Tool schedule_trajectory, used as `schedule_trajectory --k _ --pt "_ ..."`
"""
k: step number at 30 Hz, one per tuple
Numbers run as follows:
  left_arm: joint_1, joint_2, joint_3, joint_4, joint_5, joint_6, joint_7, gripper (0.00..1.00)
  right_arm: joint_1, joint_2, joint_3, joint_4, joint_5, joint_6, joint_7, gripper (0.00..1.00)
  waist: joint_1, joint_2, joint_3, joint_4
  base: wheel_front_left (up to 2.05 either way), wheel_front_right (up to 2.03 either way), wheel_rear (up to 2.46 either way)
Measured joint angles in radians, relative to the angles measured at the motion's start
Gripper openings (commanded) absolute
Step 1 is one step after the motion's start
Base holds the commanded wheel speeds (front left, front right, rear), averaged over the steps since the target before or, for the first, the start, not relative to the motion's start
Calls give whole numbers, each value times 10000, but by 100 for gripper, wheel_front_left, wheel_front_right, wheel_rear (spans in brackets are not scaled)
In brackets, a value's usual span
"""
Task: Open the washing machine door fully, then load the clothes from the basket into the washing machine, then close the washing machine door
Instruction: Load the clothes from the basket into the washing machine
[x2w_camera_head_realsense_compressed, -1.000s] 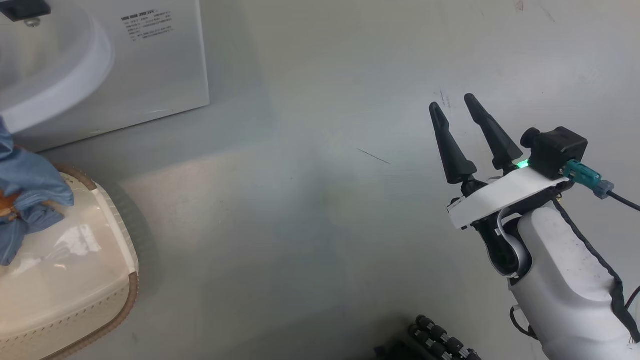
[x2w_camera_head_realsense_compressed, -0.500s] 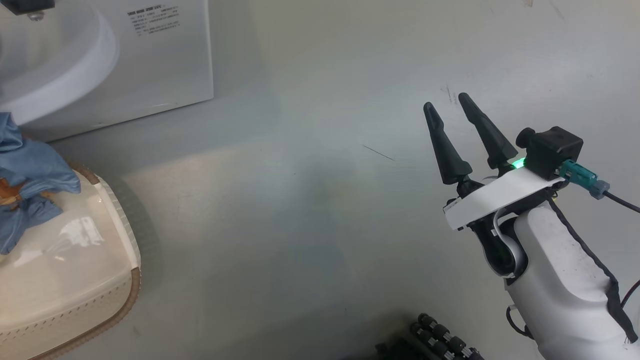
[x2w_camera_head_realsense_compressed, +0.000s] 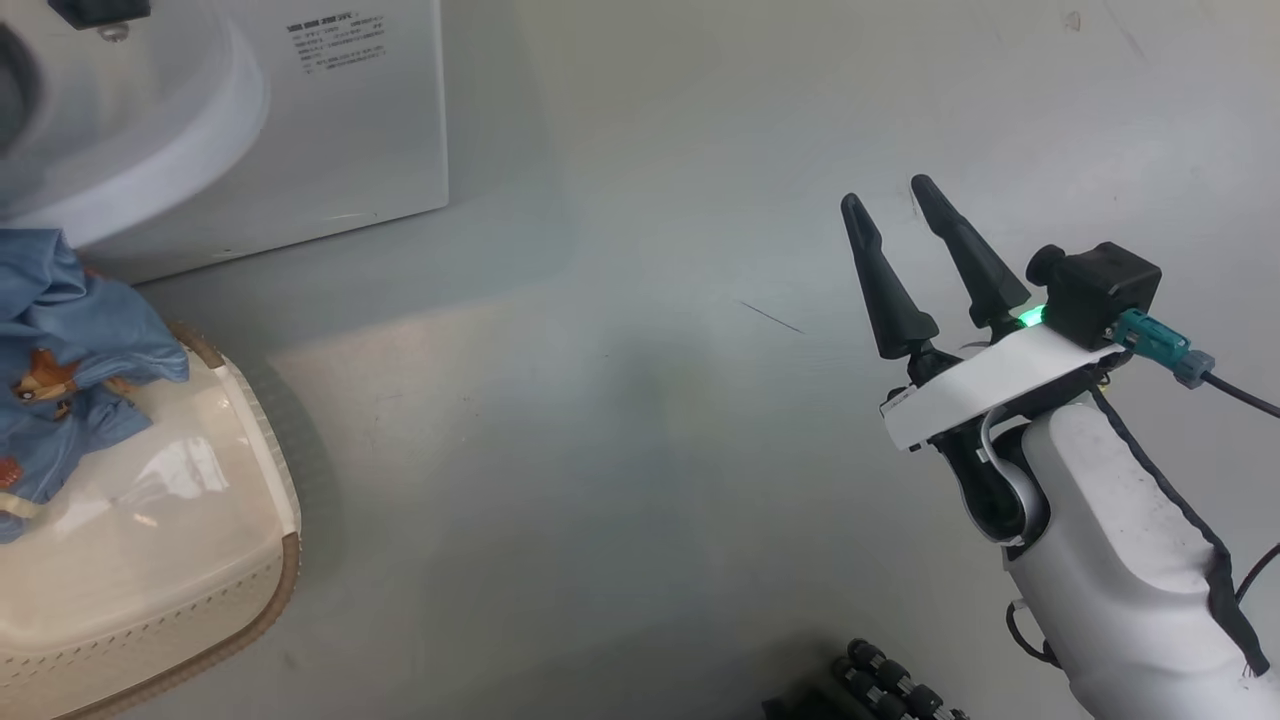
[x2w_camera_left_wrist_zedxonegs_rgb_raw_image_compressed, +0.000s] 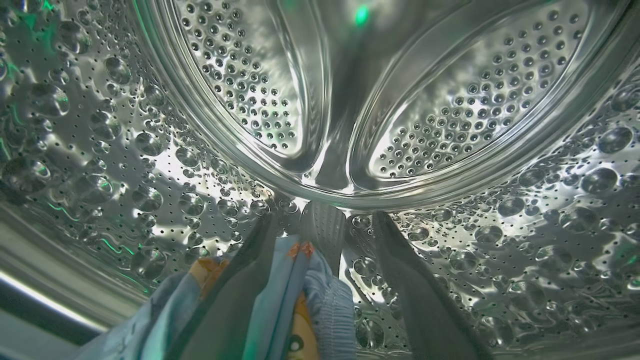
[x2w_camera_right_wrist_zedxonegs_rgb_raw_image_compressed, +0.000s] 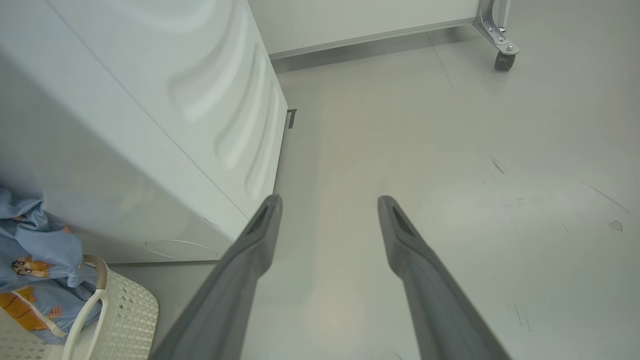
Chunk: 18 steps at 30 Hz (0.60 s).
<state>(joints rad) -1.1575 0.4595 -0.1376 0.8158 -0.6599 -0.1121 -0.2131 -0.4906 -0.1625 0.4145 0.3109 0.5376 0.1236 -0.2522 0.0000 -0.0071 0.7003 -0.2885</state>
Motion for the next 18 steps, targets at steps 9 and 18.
schedule_trajectory --k 9,18 --pt "112 -221 -393 10 173 -13 -161 100 -54 -25 -50 61 -2 0 0 100 0 0 -290 313 0 0 0" --pt "513 -176 -648 -31 270 -54 -257 100 -52 63 13 144 -2 0 0 100 0 0 -625 611 0 0 0"
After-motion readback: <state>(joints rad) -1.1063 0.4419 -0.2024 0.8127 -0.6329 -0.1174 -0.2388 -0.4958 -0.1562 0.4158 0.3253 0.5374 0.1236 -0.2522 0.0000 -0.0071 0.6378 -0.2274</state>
